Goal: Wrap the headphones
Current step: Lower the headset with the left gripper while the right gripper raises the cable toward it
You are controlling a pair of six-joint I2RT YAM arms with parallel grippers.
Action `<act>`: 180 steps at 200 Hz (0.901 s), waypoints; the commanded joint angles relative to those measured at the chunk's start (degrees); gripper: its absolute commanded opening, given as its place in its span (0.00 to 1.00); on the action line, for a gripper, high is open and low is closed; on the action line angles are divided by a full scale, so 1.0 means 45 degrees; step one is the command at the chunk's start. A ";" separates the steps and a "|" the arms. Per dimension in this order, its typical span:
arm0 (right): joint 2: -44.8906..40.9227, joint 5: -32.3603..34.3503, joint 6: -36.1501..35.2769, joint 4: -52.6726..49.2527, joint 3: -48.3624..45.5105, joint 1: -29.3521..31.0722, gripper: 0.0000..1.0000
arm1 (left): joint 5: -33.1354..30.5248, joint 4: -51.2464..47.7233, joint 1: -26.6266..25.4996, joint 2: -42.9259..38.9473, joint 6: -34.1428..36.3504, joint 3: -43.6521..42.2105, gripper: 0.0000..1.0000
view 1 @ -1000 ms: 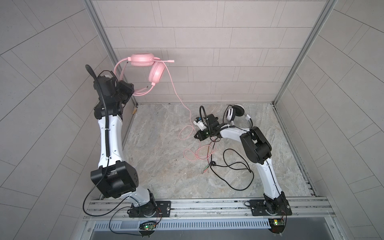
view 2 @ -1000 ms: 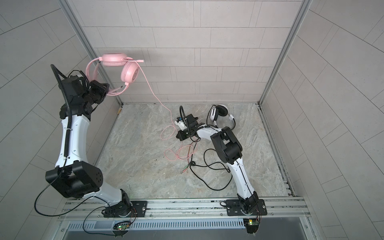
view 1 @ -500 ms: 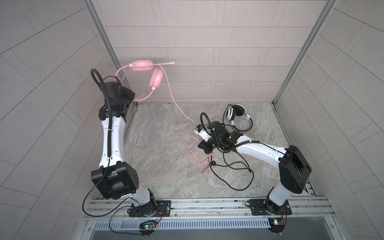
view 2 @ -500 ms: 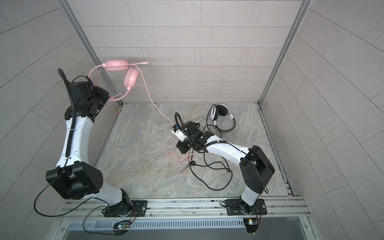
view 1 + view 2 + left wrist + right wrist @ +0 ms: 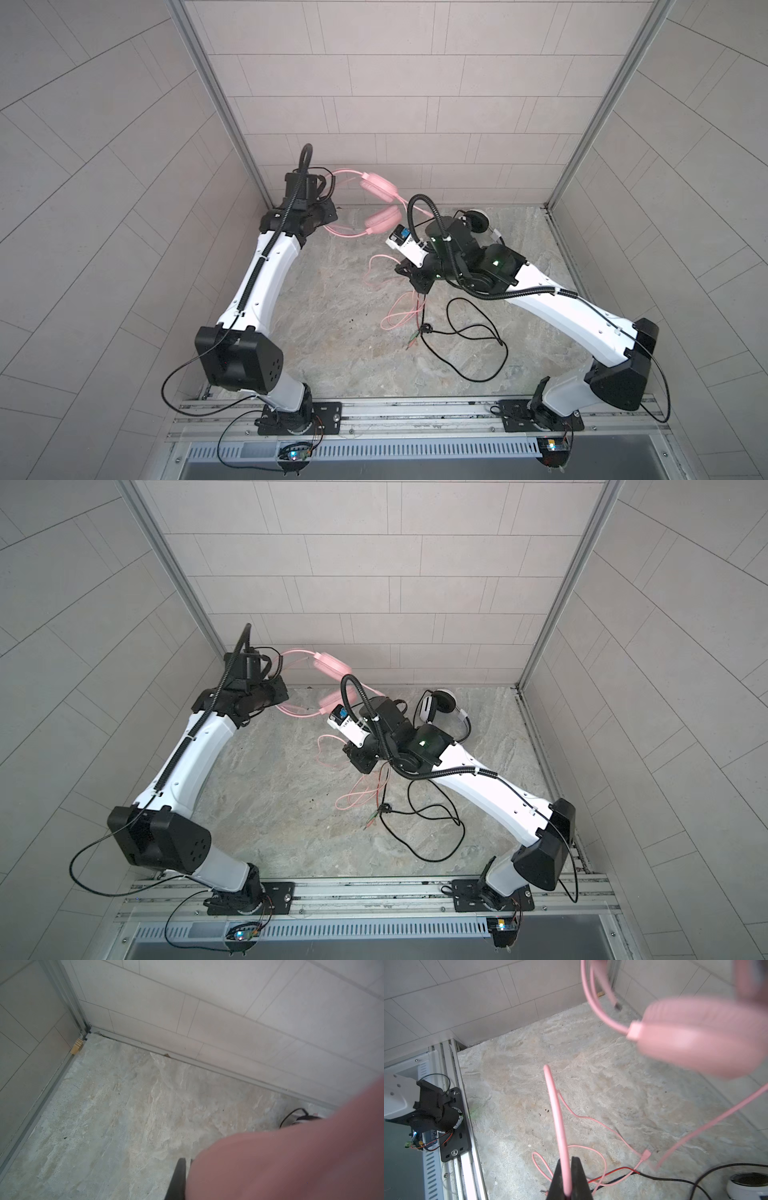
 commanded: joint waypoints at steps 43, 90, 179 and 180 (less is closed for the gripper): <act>-0.0307 0.0495 -0.0182 -0.0324 0.0845 -0.1211 0.00 | 0.1705 -0.1026 -0.0474 -0.1162 0.1787 -0.1503 0.00; -0.1034 -0.0971 0.0657 -0.0010 0.0347 -0.2254 0.00 | 0.0013 -0.1062 -0.0133 -0.2273 0.2586 -0.1776 0.00; -0.1851 -0.5094 0.1324 -0.1212 -0.0061 -0.2629 0.00 | -0.1586 -0.0461 0.1058 -0.3091 0.2376 -0.1323 0.00; -0.1863 -0.5132 0.1336 -0.1210 -0.0077 -0.2633 0.00 | -0.1606 -0.0461 0.1084 -0.3101 0.2368 -0.1321 0.00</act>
